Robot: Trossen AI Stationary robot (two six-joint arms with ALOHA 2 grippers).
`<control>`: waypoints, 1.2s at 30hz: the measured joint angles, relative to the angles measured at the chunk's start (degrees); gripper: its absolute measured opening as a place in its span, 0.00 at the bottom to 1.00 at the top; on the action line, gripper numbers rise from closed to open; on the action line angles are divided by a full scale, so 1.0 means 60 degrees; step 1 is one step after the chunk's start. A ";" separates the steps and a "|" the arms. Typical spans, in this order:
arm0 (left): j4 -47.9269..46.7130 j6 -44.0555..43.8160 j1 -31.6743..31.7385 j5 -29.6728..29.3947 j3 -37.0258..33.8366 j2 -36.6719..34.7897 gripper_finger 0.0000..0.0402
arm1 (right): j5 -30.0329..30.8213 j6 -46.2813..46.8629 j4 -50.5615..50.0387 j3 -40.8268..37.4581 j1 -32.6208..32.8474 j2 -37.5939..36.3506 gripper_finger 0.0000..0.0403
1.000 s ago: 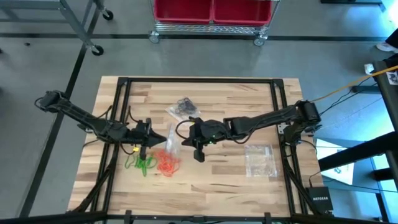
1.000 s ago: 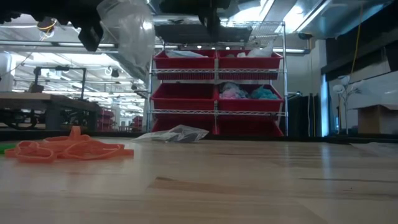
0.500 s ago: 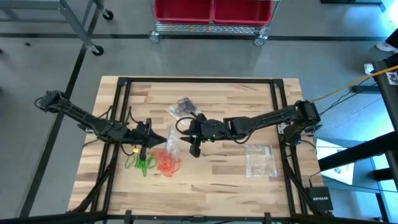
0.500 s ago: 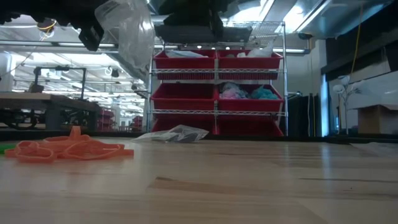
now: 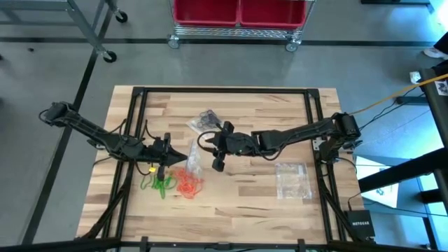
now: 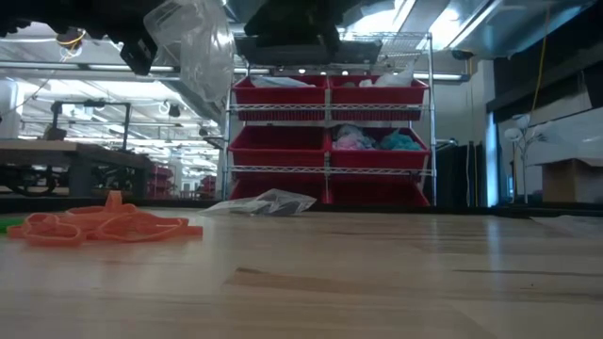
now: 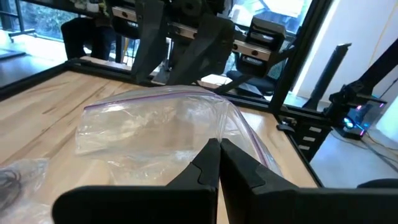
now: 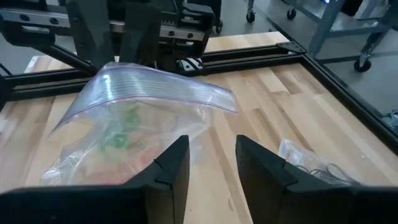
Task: Sort rubber bands
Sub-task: Open the transparent zip bag
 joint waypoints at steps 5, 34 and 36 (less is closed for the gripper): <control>0.0010 0.0006 0.0000 0.0000 0.0000 0.0000 0.00 | -0.0198 0.0007 0.0004 0.0000 0.0000 0.0000 0.30; 0.0083 -0.0186 0.0000 -0.0004 0.0000 0.0000 0.00 | -0.0437 -0.0041 -0.0004 0.0000 0.0000 0.0004 0.30; 0.0085 -0.0508 0.0000 -0.0001 0.0000 0.0000 0.00 | -0.0437 -0.0075 -0.0004 0.0000 0.0000 0.0004 0.30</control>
